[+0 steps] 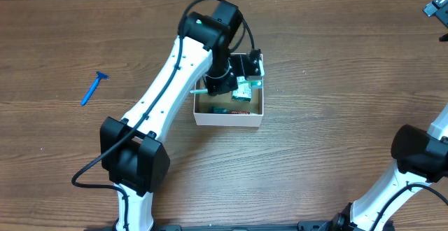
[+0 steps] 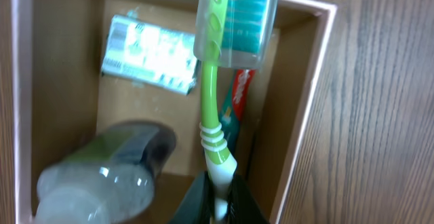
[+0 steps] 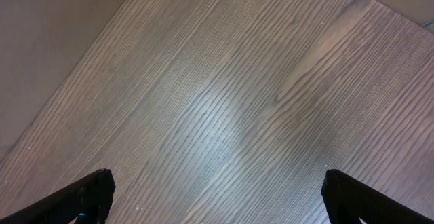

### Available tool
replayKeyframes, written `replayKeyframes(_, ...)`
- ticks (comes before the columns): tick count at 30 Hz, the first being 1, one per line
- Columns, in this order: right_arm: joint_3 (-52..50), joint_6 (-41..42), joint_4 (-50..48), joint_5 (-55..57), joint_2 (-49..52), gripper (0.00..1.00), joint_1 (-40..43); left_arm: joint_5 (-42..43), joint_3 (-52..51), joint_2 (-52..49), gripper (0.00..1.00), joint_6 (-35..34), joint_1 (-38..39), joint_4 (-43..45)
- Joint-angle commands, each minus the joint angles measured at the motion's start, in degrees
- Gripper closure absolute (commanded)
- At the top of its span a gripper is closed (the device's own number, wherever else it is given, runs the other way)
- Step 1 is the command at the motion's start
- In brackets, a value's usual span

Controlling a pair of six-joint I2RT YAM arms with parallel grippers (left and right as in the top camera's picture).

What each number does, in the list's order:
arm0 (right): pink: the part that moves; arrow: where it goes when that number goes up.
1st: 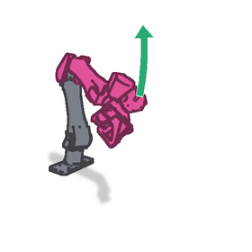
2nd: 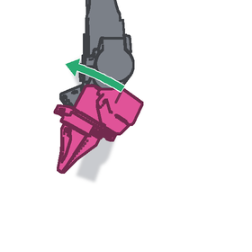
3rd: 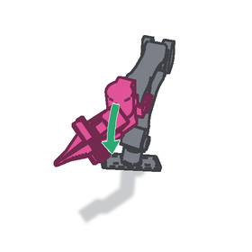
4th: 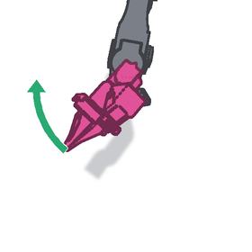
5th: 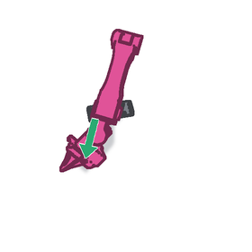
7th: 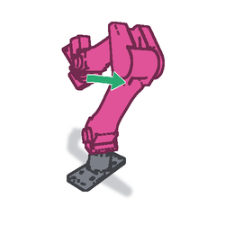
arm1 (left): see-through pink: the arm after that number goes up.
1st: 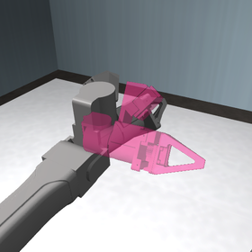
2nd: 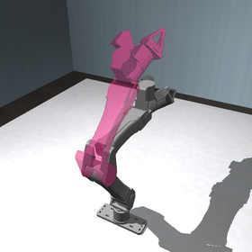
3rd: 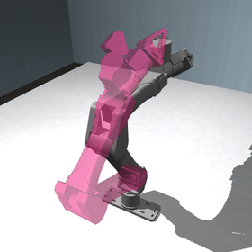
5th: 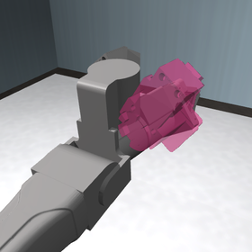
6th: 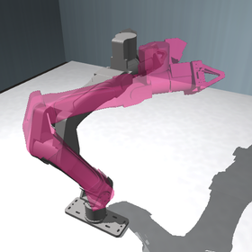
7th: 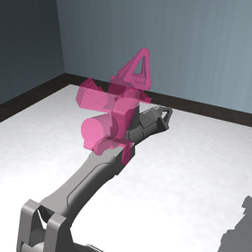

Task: Pack container
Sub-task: 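Lower the toothbrush into the box and open the left gripper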

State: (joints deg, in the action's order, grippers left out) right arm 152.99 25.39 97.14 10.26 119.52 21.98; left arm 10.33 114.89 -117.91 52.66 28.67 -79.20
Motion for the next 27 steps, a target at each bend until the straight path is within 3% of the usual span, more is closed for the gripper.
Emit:
replayKeyframes(1, 0.7, -0.33, -0.15, -0.04, -1.16, 0.0, -0.09, 1.27, -0.42, 0.57, 0.96, 6.12, 2.16, 1.6)
replayKeyframes(9, 0.7, -0.33, -0.15, -0.04, -1.16, 0.0, -0.09, 1.14, -0.98, -0.2, 0.96, 6.1, 2.45, 3.74)
replayKeyframes(19, 0.7, -0.33, -0.15, -0.04, -1.16, 0.0, -0.09, -0.46, -10.62, -0.87, 0.96, 8.2, 2.45, 13.09)
replayKeyframes(27, 0.7, -0.33, -0.15, -0.04, -1.16, 0.0, -0.09, -3.28, -10.97, -0.87, 0.96, 8.2, 0.81, 13.42)
